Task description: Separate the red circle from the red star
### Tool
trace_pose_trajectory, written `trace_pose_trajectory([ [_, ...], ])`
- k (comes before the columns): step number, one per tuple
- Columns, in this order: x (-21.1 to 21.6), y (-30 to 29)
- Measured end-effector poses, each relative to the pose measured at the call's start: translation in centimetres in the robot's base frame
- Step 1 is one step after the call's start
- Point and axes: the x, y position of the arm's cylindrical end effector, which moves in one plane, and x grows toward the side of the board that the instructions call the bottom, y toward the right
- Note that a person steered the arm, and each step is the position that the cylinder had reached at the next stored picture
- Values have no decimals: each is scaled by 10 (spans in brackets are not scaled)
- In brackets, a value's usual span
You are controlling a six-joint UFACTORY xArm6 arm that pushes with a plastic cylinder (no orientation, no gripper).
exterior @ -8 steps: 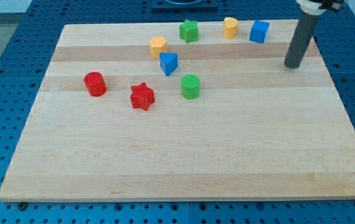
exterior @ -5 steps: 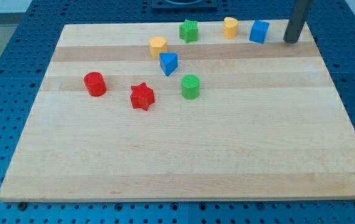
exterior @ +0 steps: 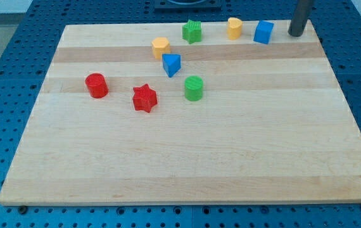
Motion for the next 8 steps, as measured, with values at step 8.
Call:
trace_pose_trajectory([
  [8, -24, -162],
])
